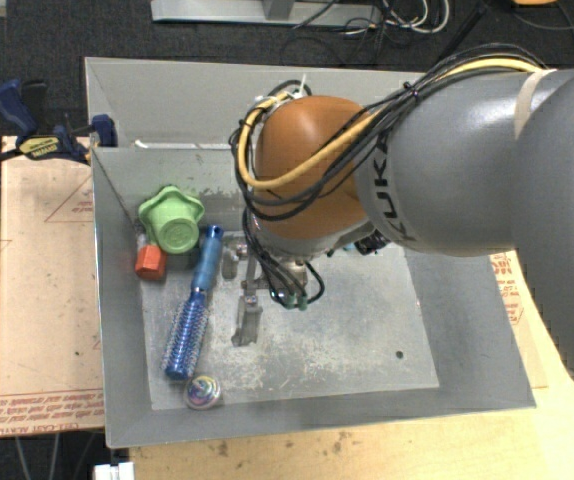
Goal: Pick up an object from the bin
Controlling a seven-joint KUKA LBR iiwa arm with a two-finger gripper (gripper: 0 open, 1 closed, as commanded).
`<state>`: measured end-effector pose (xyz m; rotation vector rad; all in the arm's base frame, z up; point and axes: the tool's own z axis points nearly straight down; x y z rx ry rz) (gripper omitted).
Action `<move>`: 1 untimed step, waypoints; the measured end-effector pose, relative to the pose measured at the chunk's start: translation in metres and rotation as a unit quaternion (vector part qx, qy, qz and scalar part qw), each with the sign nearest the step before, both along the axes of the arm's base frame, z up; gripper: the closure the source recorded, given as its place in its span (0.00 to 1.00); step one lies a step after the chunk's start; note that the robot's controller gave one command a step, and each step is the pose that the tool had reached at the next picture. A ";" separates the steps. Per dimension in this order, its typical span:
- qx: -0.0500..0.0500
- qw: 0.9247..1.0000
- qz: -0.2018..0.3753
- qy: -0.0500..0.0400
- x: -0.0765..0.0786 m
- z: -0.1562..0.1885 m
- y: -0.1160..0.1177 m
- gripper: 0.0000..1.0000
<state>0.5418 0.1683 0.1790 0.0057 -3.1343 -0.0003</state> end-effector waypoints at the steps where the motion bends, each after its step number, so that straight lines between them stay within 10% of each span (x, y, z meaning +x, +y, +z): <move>1: 0.001 0.985 0.175 -0.004 0.052 -0.103 0.044 0.00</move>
Offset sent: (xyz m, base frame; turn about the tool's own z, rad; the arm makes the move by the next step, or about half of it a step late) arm 0.0526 0.0433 -0.1011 -0.3531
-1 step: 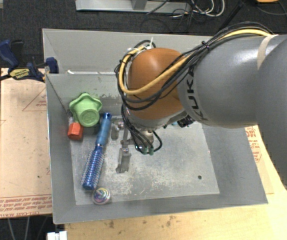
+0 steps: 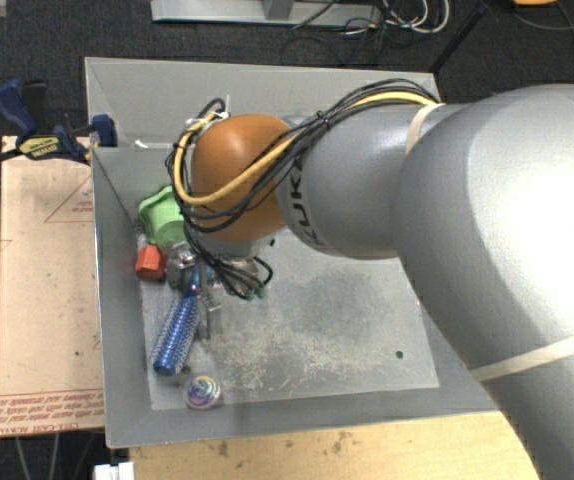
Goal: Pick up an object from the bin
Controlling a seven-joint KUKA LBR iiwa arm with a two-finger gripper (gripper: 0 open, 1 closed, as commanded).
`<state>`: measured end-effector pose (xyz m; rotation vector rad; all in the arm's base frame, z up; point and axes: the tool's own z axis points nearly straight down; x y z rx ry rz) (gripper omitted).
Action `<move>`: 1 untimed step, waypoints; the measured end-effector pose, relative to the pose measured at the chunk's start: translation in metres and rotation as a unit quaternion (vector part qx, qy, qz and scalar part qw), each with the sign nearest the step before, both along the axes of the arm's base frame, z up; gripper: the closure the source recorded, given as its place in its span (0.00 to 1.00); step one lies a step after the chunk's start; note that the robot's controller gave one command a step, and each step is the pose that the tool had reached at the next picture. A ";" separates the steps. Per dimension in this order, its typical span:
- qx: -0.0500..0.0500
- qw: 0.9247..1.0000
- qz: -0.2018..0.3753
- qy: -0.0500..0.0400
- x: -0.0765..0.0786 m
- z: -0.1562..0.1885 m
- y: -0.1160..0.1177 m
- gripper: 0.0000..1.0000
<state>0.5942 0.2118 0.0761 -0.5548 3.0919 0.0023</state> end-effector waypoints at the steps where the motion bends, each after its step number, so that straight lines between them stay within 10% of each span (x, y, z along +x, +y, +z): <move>1: 0.000 1.000 -0.001 0.000 0.000 0.001 0.000 1.00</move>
Offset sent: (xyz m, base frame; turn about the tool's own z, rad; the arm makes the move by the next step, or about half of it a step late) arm 0.0000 0.0000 0.0000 0.0000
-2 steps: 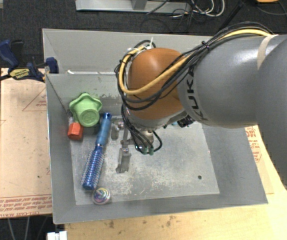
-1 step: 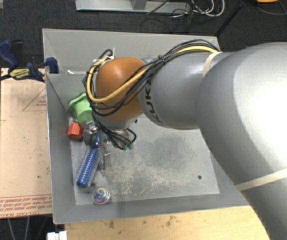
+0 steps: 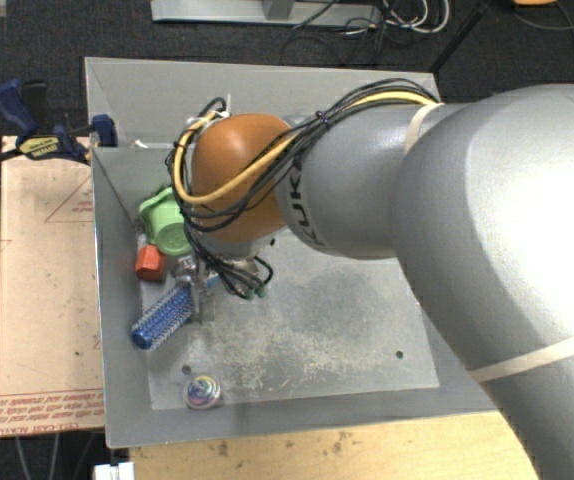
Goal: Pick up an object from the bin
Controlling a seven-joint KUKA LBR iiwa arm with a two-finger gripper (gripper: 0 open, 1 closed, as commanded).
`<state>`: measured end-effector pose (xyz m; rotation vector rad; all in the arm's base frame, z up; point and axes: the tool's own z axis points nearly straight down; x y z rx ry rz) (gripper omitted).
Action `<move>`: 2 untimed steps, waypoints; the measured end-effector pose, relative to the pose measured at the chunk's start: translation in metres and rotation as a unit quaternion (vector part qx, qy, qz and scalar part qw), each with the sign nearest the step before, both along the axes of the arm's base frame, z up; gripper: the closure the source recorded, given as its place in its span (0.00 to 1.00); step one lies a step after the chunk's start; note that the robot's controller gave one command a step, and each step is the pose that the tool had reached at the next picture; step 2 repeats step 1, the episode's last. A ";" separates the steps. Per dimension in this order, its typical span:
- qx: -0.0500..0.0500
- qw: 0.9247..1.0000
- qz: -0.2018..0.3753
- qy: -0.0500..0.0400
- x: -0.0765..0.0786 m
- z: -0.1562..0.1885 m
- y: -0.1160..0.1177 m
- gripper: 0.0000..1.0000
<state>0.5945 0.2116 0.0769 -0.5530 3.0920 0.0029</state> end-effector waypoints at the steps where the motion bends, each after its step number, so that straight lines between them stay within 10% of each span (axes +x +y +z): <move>1: 0.002 1.000 0.018 -0.004 -0.028 0.153 0.037 1.00; 2: 0.002 1.000 0.018 -0.004 -0.028 0.153 0.037 1.00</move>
Offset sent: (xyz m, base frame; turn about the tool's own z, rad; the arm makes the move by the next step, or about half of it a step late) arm -0.0291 0.0344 0.1485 -0.0338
